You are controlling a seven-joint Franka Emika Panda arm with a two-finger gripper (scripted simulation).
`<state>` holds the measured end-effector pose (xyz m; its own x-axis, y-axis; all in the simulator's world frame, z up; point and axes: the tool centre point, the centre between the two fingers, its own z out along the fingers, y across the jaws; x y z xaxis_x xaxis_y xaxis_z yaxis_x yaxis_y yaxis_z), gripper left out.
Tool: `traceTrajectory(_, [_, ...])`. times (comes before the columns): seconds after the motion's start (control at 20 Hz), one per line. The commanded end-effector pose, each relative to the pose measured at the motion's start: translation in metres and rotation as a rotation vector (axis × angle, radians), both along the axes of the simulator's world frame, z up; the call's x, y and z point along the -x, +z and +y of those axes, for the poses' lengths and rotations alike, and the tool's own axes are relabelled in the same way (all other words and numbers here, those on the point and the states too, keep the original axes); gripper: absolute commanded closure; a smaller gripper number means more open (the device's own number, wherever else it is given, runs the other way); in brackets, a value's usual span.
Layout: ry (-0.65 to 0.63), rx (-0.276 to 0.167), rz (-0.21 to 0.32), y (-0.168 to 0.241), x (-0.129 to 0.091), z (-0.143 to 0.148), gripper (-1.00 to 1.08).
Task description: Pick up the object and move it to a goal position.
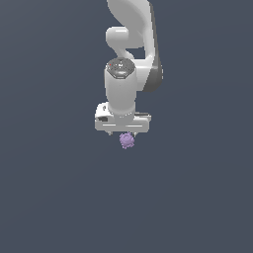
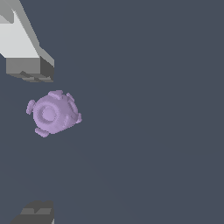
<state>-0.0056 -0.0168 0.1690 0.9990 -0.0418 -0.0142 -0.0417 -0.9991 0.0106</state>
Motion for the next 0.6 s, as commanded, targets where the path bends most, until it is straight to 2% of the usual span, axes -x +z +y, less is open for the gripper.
traceTrajectory(0.0, [0.000,0.000,0.000,0.000,0.000,0.000,-0.92])
traceTrajectory(0.55, [-0.020,0.030,-0.004,0.013,-0.004,-0.022,-0.92])
